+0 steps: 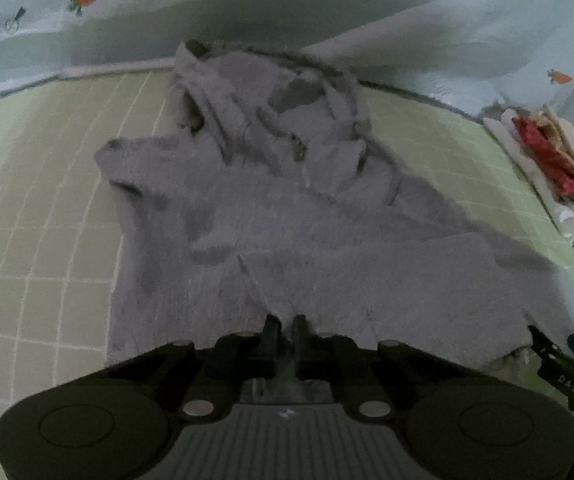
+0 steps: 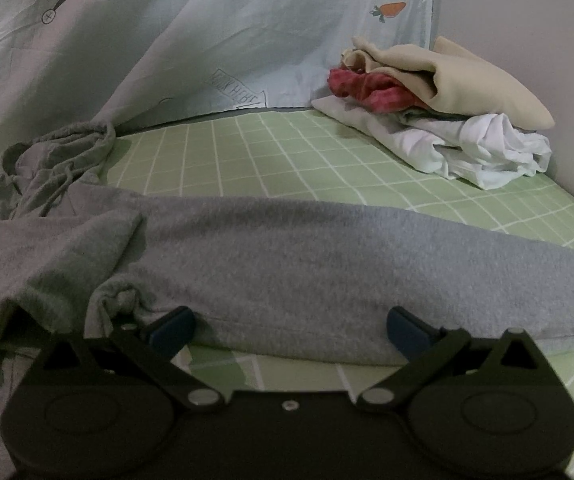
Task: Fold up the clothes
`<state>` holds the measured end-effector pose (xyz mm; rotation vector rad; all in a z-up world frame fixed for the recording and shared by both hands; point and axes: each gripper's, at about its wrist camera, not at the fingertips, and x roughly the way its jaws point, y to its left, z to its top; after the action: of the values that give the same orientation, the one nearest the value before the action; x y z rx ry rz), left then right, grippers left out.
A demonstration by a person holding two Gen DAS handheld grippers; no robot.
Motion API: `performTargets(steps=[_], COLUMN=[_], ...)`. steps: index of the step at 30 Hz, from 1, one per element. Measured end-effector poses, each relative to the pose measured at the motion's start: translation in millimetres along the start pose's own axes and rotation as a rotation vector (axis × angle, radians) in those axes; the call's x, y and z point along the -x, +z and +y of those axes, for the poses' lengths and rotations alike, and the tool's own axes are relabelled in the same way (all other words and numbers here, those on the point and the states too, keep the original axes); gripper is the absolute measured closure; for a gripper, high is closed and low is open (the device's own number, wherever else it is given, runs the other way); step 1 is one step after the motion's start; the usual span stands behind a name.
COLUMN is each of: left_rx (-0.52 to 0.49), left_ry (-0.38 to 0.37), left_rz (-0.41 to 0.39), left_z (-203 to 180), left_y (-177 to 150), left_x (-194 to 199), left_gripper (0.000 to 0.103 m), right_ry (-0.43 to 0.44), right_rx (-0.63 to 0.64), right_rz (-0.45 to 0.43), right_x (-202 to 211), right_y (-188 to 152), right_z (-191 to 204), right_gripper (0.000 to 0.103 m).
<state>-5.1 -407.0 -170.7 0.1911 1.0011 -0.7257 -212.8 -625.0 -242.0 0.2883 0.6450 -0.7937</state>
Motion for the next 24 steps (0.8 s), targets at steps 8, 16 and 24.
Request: performTargets(steps=[8,16,24], left_rx=[0.012,0.105,0.114], left_ry=[0.11,0.302,0.358], left_rz=[-0.151,-0.082,0.029], left_z=[20,60,53], left_y=[27,37,18], left_x=[41,32,21], left_gripper=[0.097,0.083,0.054], right_ry=[0.002,0.004,0.003], right_rx=[-0.001,-0.001,-0.001], right_rz=[-0.001,-0.002,-0.002], right_x=[0,0,0], right_y=[0,0,0], right_z=[-1,-1,-1], right_gripper=[0.0,0.0,0.0])
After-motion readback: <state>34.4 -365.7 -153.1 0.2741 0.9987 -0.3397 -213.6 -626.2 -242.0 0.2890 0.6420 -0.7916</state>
